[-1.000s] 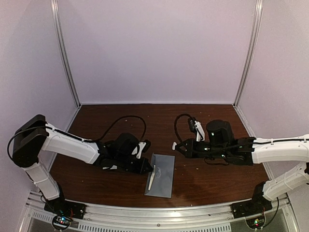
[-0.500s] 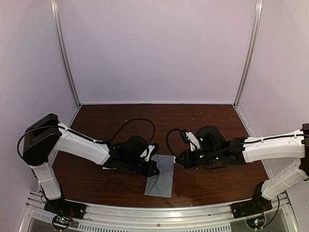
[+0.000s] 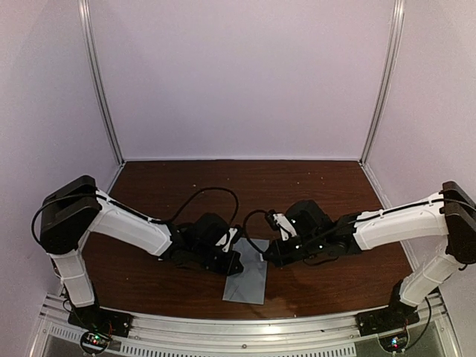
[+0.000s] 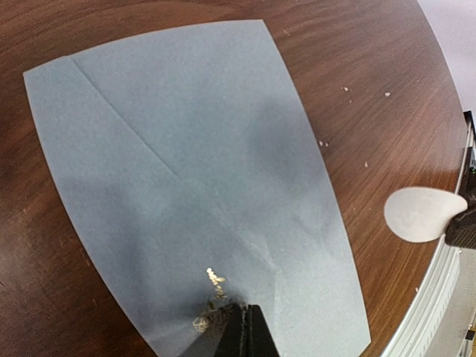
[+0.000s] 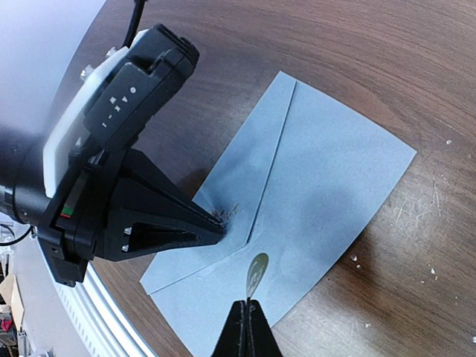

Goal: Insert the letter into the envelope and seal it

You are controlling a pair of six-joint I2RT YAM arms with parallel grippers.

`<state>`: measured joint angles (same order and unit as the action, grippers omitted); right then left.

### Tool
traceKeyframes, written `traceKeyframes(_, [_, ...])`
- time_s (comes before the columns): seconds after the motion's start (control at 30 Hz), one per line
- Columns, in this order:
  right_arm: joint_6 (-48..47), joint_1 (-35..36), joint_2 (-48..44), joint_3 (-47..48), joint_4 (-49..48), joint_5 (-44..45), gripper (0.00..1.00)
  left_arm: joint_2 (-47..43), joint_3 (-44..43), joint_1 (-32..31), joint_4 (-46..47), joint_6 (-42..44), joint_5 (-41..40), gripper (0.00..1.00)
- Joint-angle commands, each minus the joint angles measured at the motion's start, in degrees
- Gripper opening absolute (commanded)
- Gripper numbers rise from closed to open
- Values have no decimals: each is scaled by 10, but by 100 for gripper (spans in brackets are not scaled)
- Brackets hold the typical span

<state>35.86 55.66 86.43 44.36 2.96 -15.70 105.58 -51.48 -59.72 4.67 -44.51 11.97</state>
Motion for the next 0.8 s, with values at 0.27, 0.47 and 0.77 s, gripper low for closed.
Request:
traceKeyframes(0.27, [-23,18,74,55,18,-7,0,17,19,-3,17,0,-9,0])
traceKeyframes(0.47, [-21,22,104,67,23,-13,0,17,20,-3,17,0,-8,0])
traceKeyframes(0.77, [-21,27,130,78,20,-22,0,18,19,-3,17,1,-5,0])
